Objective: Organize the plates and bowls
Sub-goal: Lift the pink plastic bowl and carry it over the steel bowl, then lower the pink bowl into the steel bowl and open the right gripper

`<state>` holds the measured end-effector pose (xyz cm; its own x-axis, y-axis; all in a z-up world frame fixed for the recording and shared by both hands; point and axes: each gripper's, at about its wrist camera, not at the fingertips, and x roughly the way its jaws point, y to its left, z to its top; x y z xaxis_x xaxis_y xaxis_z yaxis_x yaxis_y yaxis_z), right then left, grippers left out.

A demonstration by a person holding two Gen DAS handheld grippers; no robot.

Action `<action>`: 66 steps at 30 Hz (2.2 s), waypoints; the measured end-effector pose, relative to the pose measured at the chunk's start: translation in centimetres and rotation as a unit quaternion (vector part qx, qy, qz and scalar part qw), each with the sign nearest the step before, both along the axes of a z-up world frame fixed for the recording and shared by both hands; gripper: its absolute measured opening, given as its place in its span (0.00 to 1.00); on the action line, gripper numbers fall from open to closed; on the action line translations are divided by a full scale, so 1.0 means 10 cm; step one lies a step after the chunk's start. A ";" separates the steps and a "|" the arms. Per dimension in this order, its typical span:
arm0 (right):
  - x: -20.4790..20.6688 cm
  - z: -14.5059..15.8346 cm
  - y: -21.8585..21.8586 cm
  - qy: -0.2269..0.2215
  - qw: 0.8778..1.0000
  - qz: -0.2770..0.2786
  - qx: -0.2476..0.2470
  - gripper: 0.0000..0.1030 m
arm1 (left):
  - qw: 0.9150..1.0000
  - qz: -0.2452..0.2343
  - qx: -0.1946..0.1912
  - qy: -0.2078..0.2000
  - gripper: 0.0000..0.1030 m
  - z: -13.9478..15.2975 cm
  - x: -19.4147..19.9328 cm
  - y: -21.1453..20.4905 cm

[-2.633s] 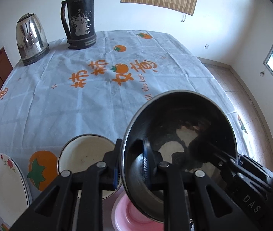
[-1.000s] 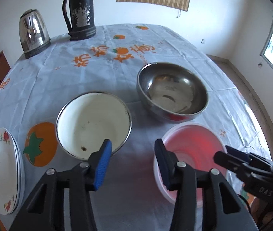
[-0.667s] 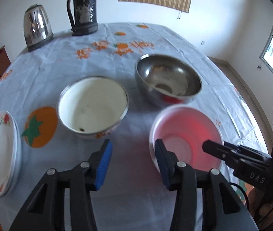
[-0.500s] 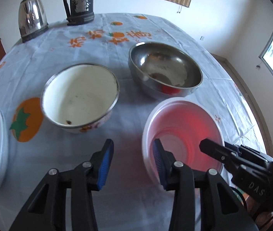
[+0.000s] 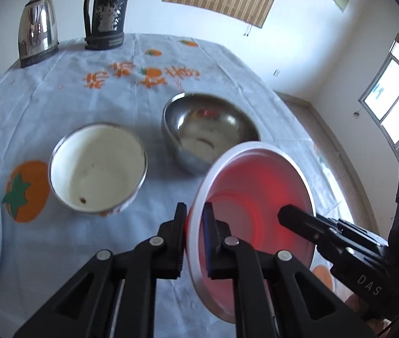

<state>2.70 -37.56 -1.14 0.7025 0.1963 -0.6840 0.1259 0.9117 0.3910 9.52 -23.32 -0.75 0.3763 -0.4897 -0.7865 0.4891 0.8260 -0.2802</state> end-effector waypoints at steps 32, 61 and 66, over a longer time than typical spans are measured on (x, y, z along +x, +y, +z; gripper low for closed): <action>1.19 -0.05 -0.58 0.032 0.998 -0.052 -0.034 0.09 | 0.998 0.031 0.027 0.042 0.12 -0.27 1.13 -0.69; 0.95 -0.04 -0.67 -0.100 0.991 -0.088 -0.032 0.21 | 0.993 0.029 0.088 -0.071 0.66 -0.04 0.91 -0.83; 0.89 -0.07 -0.74 -0.117 0.987 -0.105 -0.015 0.38 | 0.989 0.030 0.096 -0.105 0.66 0.05 0.87 -0.80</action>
<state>11.63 -44.93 -1.86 0.8649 0.0115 -0.5018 0.2235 0.8863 0.4056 18.17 -31.29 -0.23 0.5656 -0.3101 -0.7642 0.4687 0.8833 -0.0115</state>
